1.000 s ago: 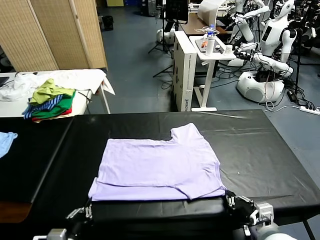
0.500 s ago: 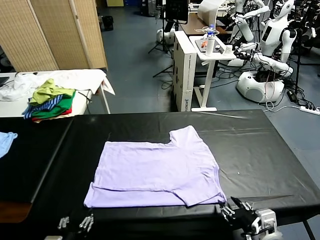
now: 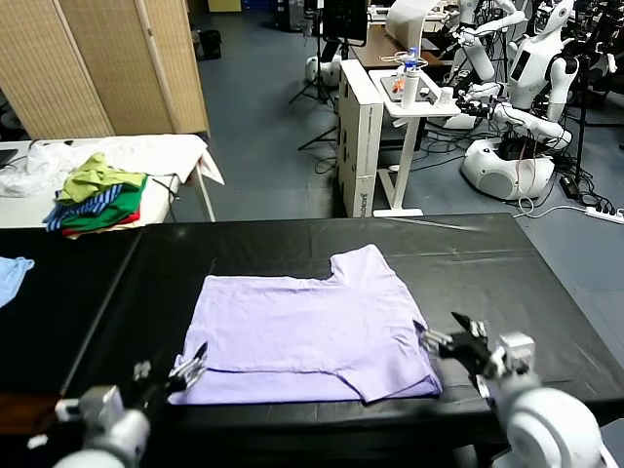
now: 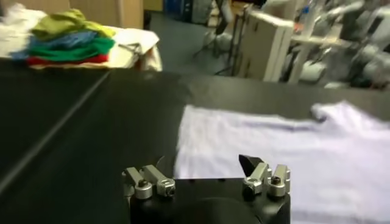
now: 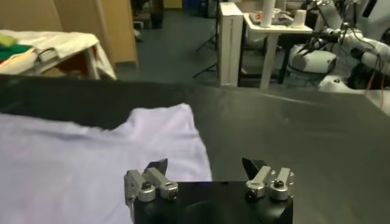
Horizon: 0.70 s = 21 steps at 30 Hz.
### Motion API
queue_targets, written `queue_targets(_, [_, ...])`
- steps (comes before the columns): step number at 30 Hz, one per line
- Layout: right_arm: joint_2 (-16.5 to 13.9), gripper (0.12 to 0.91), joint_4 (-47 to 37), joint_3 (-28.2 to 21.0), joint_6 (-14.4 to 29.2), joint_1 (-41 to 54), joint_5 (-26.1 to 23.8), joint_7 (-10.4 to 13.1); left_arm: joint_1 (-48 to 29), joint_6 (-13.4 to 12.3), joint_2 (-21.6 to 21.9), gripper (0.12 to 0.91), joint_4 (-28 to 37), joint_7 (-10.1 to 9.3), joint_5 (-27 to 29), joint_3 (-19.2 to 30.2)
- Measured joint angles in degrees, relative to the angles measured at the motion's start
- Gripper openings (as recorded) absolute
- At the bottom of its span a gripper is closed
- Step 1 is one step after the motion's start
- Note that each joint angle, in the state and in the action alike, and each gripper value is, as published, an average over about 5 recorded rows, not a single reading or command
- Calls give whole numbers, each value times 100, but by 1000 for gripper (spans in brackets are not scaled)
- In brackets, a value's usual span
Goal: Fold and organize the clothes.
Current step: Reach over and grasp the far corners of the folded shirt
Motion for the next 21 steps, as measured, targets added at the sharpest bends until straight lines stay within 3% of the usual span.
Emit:
queue_targets(5, [186, 907, -801, -422, 0, 658, -59, -95, -1077, 145, 349, 907, 863, 26, -339, 467])
queue_targets(10, [339, 907, -1335, -637, 0, 1021, -94, -195, -1869, 219, 429, 907, 1598, 120, -374, 964])
queue_targets(21, [547, 894, -1805, -799, 0, 1262, -155, -298, -2720, 235, 378, 907, 2571, 298, -275, 1532])
